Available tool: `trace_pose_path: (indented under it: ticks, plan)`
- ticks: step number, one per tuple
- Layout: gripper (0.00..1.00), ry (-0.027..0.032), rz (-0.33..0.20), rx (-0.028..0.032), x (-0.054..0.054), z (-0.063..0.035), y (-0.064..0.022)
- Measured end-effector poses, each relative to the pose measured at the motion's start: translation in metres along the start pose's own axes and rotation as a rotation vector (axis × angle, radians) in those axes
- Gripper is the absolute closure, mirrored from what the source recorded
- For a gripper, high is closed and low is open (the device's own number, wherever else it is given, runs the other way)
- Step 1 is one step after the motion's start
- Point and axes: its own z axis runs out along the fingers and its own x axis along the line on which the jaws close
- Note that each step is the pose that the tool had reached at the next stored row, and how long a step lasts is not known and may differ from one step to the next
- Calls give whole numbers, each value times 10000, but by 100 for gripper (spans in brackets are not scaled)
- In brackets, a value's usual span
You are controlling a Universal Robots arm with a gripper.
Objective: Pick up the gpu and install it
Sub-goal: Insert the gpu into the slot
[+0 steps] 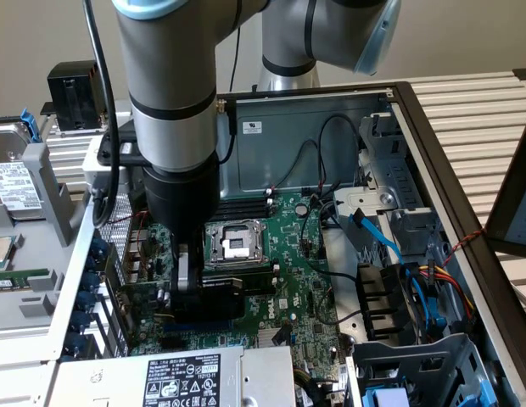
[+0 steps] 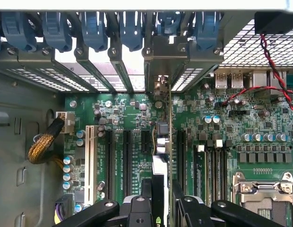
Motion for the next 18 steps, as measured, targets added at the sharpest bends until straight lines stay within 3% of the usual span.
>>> trace_pose_path:
  ticks: [18]
  plan:
    - [73, -1, 26, 0, 2, 1, -12]
